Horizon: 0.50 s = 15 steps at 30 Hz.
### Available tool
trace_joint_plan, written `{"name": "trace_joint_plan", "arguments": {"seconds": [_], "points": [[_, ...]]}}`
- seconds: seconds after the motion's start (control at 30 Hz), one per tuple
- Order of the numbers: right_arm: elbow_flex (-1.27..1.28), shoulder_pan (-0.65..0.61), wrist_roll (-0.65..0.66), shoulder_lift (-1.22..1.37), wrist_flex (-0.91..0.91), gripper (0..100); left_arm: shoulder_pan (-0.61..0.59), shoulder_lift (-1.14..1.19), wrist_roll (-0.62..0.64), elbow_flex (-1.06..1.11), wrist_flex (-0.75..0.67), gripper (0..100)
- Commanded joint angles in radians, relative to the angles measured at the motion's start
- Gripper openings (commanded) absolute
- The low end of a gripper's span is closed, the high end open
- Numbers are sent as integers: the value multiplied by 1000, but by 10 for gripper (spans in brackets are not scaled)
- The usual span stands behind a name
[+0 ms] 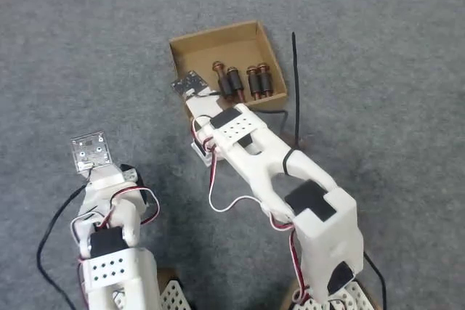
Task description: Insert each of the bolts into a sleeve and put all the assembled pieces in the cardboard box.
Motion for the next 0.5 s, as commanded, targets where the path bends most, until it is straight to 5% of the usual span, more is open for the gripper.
{"name": "trace_joint_plan", "arguments": {"seconds": [0.0, 0.47], "points": [[-61, -7, -2, -2, 12, 10, -2, -15, -9, -15, -18, 39], [44, 90, -21, -289, 277, 6, -2, -15, -9, -15, -20, 39]]}}
